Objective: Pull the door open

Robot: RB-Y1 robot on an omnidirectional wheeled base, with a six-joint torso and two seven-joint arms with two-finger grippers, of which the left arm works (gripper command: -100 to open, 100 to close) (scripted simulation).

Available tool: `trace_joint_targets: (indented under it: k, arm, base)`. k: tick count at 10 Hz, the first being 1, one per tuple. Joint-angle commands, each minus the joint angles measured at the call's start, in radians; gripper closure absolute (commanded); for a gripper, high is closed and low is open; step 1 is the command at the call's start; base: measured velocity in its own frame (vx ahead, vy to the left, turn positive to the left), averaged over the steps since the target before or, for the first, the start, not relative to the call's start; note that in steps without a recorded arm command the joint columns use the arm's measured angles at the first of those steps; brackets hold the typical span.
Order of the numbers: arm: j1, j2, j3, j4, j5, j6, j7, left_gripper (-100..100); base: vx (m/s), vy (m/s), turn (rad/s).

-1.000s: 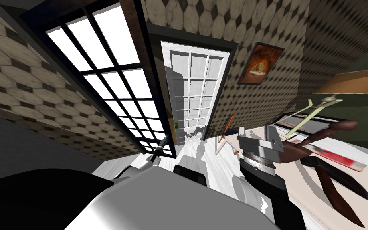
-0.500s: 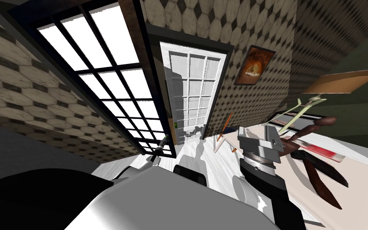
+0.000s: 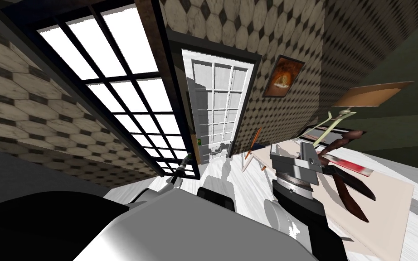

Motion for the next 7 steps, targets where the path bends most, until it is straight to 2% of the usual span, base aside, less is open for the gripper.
trace_joint_targets:
  k: [1, 3, 4, 6, 7]
  arm:
    - [0.008, -0.007, -0.006, -0.014, 0.013, 0.010, 0.050, 100]
    - [0.010, -0.008, -0.008, -0.017, 0.022, 0.012, 0.101, 100]
    - [0.010, -0.008, -0.008, -0.017, 0.022, 0.012, 0.106, 100]
    - [0.013, -0.008, -0.011, -0.024, 0.042, 0.016, 0.169, 100]
    - [0.013, -0.008, -0.011, -0.024, 0.042, 0.016, 0.186, 100]
  base:
    - [-0.037, 0.023, -0.085]
    - [-0.030, 0.018, -0.044]
    - [-0.024, 0.018, -0.037]
    - [-0.037, 0.017, -0.065]
    - [-0.029, 0.020, -0.043]
